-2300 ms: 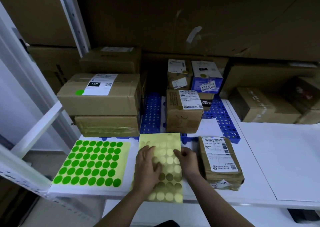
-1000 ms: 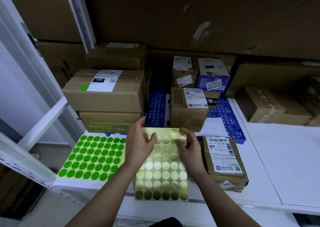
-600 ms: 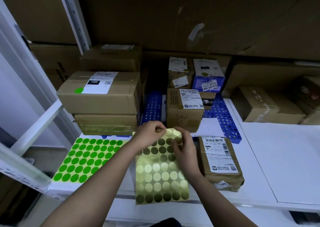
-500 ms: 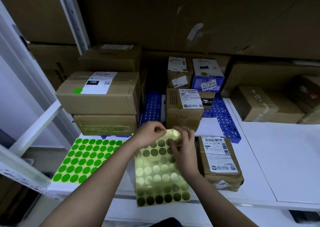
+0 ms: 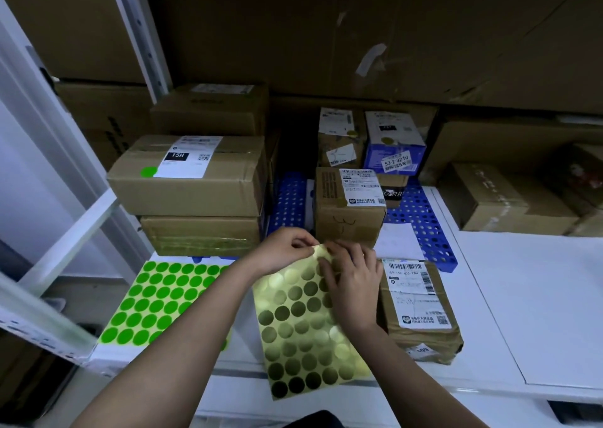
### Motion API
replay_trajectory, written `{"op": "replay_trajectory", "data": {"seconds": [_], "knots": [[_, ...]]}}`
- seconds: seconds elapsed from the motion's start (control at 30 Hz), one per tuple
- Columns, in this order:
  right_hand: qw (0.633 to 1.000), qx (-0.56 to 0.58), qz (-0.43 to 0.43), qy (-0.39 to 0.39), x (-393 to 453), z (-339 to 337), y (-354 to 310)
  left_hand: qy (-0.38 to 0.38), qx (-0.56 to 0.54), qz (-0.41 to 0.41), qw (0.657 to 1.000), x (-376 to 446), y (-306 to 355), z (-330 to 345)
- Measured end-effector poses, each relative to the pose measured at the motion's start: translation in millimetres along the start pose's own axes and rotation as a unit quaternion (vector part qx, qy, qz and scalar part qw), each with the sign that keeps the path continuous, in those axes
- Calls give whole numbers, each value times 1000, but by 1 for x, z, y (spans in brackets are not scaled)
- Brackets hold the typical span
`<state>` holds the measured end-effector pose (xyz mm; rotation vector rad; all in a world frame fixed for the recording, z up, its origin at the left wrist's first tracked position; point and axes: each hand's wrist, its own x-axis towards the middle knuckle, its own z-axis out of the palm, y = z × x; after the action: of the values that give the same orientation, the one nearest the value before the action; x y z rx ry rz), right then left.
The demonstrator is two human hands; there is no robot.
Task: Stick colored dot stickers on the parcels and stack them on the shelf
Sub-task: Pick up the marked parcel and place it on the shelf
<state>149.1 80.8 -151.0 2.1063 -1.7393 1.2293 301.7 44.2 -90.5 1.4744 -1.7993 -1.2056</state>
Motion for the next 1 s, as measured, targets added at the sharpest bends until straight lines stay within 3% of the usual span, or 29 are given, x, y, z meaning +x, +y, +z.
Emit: {"op": "replay_trajectory", "data": {"seconds": [0.67, 1.0], "knots": [[995, 72, 64, 30, 7, 5, -3, -14, 3, 13, 1000, 3, 4, 0], [998, 34, 25, 41, 9, 7, 0, -19, 0, -20, 1000, 5, 0, -2]]}}
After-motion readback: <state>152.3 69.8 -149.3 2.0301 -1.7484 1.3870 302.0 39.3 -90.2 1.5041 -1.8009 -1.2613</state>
